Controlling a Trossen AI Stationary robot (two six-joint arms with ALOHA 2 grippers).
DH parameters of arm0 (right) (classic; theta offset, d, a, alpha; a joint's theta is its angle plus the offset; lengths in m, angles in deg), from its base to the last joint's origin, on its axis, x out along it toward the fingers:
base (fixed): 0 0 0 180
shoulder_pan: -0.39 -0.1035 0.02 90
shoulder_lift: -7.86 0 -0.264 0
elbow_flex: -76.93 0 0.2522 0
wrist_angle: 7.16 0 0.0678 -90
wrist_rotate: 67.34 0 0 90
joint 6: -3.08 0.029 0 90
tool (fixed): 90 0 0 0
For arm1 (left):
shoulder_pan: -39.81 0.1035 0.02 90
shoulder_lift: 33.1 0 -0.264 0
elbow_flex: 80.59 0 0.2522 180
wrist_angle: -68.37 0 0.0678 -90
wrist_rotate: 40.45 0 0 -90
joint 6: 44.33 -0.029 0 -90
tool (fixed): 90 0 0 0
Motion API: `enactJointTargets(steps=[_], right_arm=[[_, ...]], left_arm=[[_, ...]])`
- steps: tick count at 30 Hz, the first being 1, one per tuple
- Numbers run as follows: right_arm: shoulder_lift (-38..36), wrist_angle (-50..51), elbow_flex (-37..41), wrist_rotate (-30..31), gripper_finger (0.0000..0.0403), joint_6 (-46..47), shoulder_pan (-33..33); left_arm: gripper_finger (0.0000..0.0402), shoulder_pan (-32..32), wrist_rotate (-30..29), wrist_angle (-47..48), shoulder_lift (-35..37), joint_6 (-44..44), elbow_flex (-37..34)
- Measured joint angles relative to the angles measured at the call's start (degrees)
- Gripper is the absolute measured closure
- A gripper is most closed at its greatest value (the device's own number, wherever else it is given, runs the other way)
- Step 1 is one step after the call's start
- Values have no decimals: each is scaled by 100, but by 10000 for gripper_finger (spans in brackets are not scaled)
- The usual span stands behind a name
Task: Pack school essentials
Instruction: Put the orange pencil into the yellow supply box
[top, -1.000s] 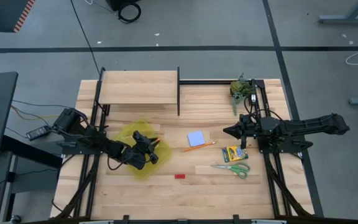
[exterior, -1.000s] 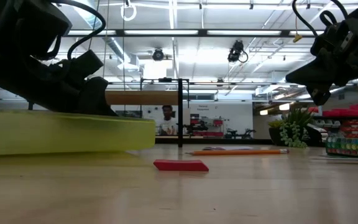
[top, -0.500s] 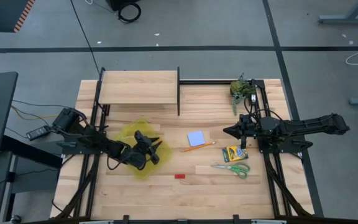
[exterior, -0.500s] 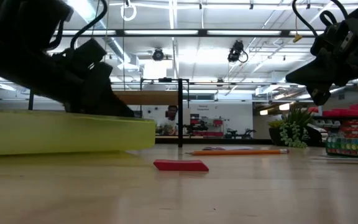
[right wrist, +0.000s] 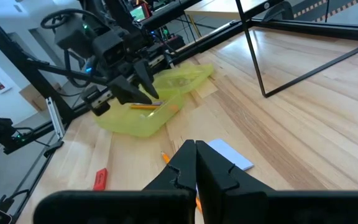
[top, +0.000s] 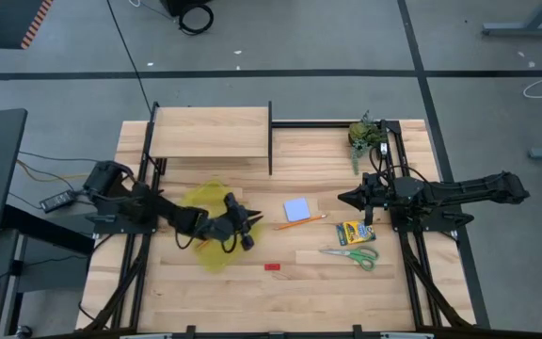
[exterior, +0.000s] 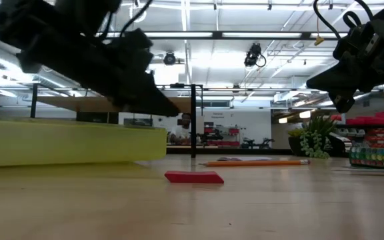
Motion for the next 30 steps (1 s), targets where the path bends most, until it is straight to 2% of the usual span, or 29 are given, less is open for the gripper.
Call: enactJointTargets(steps=[7, 14, 23, 30], right_arm=[[1, 0, 0, 0, 393, 0, 2], [0, 0, 0, 0, 393, 0, 1], [1, -1, 0, -1, 393, 0, 1], [0, 0, 0, 0, 393, 1, 2]], left_arm=[[337, 327, 816, -302, -725, -421, 644], [340, 490, 1279, -440, -1623, -433, 1539], [297, 733, 1585, -44, -2537, -458, 2877], [270, 964, 1964, 404, -3222, -869, 3896]])
